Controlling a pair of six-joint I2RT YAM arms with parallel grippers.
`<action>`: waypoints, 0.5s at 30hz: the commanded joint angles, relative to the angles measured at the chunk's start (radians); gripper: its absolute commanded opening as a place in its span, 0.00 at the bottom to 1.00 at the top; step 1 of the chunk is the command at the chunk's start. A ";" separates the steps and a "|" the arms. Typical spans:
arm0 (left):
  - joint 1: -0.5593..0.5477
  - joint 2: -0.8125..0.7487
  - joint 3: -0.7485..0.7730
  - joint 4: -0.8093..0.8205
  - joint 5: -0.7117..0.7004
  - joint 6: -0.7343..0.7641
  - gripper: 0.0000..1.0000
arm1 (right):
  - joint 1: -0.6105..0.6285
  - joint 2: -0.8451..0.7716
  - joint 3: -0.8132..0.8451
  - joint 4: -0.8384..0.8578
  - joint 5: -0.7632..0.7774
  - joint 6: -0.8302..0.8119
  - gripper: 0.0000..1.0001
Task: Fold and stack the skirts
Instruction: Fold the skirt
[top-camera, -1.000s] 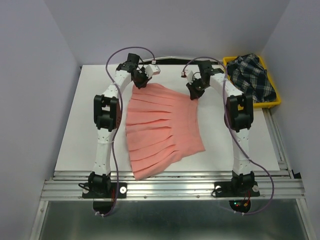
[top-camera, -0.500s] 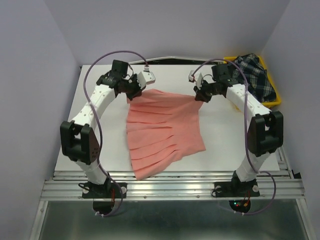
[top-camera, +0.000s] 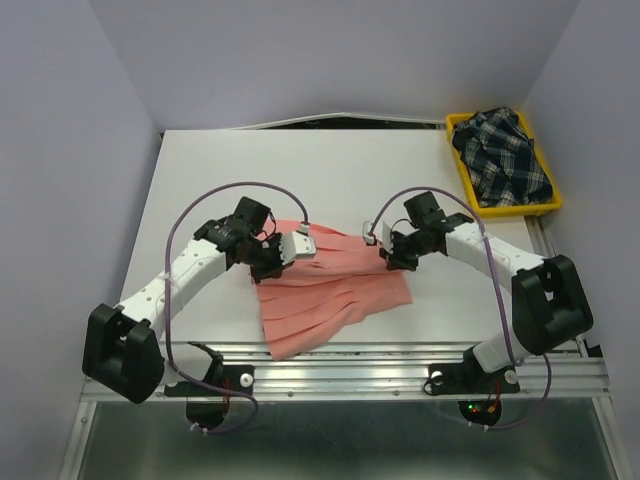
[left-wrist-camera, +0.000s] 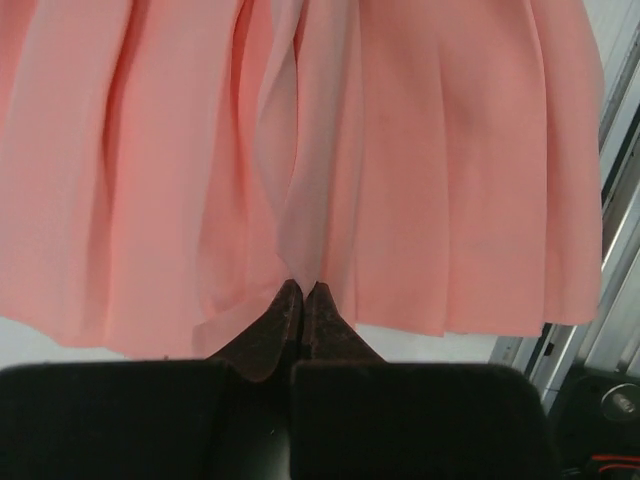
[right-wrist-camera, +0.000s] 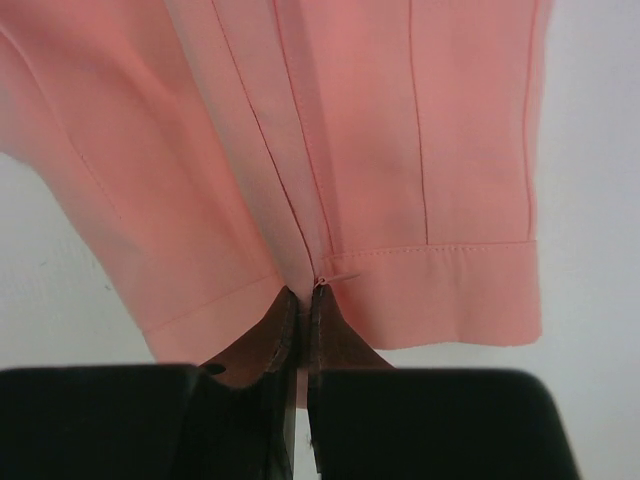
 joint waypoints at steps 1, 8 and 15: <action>-0.022 0.042 -0.067 0.003 -0.072 -0.060 0.00 | 0.009 0.009 -0.047 0.072 0.098 0.004 0.01; -0.022 0.262 -0.008 0.080 -0.097 -0.138 0.00 | 0.009 0.158 0.071 0.078 0.148 0.030 0.01; -0.013 0.518 0.110 0.189 -0.221 -0.217 0.00 | 0.009 0.314 0.182 0.094 0.253 0.113 0.01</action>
